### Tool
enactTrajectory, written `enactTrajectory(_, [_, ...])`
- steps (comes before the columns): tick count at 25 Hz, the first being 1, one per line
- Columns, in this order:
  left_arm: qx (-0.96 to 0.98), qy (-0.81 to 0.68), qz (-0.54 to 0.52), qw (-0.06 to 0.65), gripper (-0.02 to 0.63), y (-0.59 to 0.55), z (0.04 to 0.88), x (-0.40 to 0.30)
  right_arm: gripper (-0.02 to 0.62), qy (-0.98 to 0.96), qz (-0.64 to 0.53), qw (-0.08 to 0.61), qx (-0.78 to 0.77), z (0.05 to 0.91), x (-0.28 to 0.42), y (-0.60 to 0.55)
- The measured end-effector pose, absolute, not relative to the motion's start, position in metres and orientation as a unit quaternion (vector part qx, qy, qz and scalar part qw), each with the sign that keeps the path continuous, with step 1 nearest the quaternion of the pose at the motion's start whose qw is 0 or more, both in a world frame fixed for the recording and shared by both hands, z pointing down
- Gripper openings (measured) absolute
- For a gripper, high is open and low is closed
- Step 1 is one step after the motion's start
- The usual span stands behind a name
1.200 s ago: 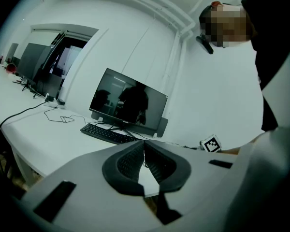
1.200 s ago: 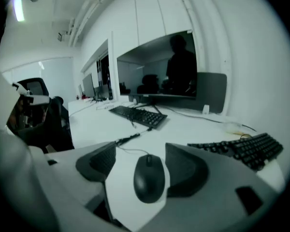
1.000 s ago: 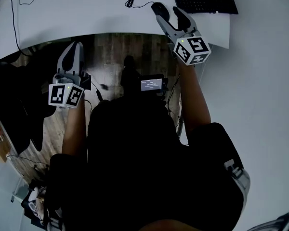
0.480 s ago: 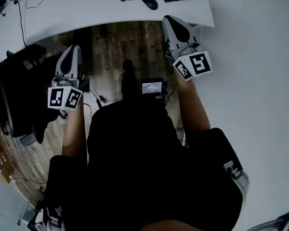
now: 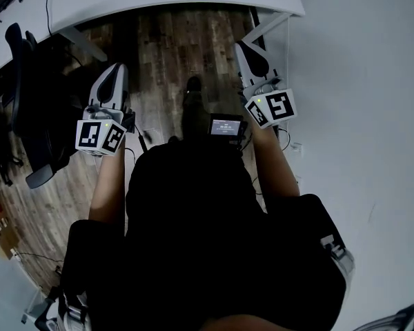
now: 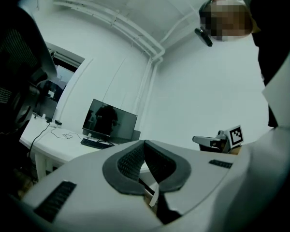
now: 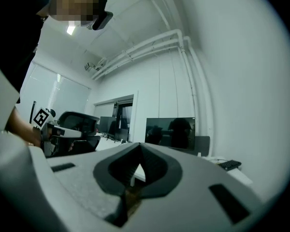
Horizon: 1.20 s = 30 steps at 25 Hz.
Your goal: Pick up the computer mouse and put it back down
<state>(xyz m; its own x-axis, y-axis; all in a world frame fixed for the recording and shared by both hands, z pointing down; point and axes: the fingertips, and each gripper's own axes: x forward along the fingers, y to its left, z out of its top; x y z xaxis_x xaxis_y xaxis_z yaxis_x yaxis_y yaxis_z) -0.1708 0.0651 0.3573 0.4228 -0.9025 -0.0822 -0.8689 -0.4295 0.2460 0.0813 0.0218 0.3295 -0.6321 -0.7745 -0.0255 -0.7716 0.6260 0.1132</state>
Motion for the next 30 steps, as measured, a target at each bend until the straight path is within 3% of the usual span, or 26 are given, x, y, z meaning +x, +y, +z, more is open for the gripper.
enactTrajectory(12, [0.834,-0.535,-0.087,0.104,-0.005,0.155,0.383,-0.155,0.003,-0.886,-0.035,0.001,0.462,0.342,0.121,0.116])
enactTrajectory(23, [0.827,-0.546,-0.079,0.111,-0.005,0.178,0.395,-0.079,0.003,-0.883,0.011,-0.002,0.469,0.358,0.214,0.135])
enactTrajectory(30, [0.822,-0.554,-0.072,0.112,-0.005,0.174,0.389,-0.05,0.003,-0.894,0.005,-0.008,0.448,0.364,0.225,0.135])
